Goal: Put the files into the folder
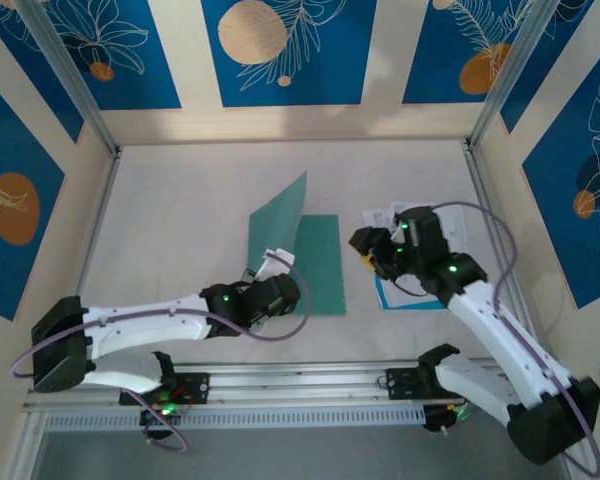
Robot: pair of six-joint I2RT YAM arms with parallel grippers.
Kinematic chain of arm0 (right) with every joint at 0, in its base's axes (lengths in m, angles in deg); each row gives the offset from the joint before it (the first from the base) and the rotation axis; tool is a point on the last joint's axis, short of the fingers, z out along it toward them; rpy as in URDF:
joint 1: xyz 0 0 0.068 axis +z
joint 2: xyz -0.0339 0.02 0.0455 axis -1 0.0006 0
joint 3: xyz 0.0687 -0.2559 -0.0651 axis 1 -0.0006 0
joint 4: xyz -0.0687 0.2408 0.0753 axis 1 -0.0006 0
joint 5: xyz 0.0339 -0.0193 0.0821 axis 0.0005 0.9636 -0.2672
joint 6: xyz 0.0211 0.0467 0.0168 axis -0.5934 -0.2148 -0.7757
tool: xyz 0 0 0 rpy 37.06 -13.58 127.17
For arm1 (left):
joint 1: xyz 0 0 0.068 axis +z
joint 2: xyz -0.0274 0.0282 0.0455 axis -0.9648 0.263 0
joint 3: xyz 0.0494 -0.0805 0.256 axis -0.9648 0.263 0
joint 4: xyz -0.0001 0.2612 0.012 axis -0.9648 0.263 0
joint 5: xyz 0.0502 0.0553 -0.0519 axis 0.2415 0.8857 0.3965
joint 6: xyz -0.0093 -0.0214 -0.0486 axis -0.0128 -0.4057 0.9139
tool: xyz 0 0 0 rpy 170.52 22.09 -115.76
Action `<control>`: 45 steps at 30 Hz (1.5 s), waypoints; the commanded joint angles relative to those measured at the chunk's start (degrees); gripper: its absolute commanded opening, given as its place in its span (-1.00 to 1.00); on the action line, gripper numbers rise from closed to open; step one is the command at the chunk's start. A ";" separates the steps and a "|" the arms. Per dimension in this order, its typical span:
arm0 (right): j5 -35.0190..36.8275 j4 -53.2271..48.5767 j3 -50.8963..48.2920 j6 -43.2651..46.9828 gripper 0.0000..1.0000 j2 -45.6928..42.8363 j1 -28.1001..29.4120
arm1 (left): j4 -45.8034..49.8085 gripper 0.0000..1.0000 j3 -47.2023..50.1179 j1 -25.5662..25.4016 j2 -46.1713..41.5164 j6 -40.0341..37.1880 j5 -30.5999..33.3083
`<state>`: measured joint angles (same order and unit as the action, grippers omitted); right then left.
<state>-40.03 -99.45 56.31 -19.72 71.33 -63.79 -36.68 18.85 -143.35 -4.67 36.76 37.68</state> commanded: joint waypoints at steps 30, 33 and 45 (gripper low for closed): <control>0.65 -5.51 15.22 1.21 -0.97 50.44 8.40 | 25.71 -0.40 14.74 2.89 -34.86 48.05 0.94; 0.30 -4.61 13.94 1.30 -0.97 50.04 7.64 | 44.78 -0.19 13.33 4.19 -37.72 65.31 0.24; 0.55 -4.17 15.18 4.87 -0.98 49.13 6.65 | 64.28 0.01 2.59 4.61 -52.39 75.19 2.84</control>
<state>-43.31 -98.99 72.53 -17.16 119.68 -56.43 23.23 26.52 -139.26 -58.75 113.48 37.57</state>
